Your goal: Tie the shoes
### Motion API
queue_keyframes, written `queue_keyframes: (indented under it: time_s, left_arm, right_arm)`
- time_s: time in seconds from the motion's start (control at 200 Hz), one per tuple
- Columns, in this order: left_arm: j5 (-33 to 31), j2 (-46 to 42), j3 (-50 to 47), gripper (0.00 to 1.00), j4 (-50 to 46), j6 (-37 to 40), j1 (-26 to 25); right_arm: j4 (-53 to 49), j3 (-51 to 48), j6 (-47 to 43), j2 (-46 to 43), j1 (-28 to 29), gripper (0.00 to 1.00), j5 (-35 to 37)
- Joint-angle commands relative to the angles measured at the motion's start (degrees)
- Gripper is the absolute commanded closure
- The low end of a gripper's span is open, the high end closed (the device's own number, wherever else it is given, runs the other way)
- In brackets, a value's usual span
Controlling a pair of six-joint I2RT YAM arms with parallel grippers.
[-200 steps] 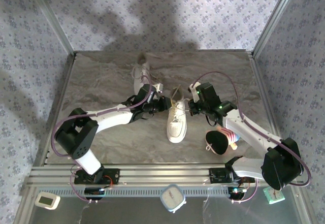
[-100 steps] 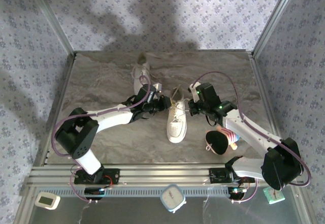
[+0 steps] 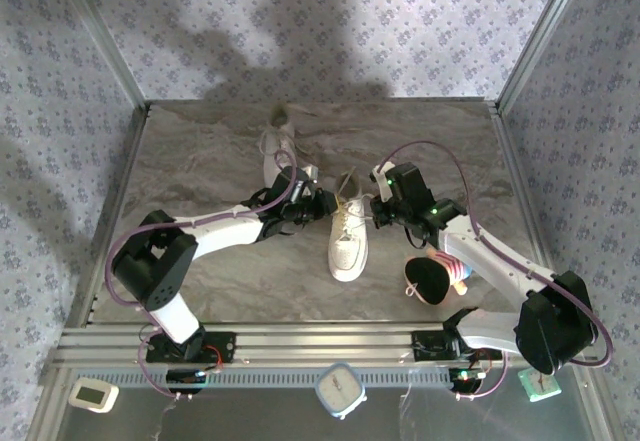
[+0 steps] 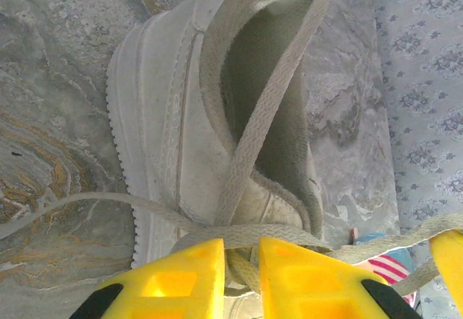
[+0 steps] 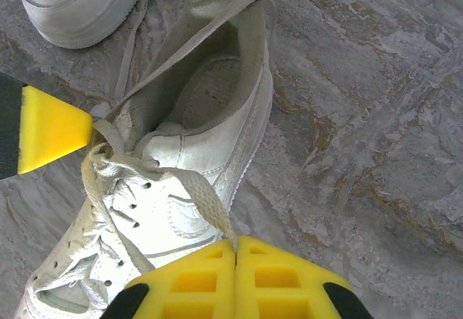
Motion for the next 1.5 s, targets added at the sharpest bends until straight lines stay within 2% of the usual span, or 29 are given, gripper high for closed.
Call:
queue_keyframes:
  time_s: [0.0,0.285,0.735,0.989,1.494]
  left_arm:
    - [-0.34,1.15,0.34,0.80,0.37,-0.66,0.14]
    - [0.50,2.51,0.90,0.75,1.28,-1.22,0.09]
    - [0.82,2.16,0.82,0.76,4.43,-2.21,0.07]
    - [1.19,3.61,1.15,0.74,5.44,-2.89,0.07]
    - [-0.36,2.05,-0.46,0.99,9.02,-2.43,0.27]
  right_arm:
    - [0.31,0.00,0.43,-0.15,0.32,1.00,0.22]
    - [0.29,0.04,0.35,0.04,0.48,1.00,0.18]
    - [0.73,-0.21,0.43,0.49,0.58,1.00,0.01]
    - [0.62,-0.45,0.49,0.45,0.76,1.00,0.22]
    - [0.85,-0.69,0.63,0.18,1.05,1.00,0.99]
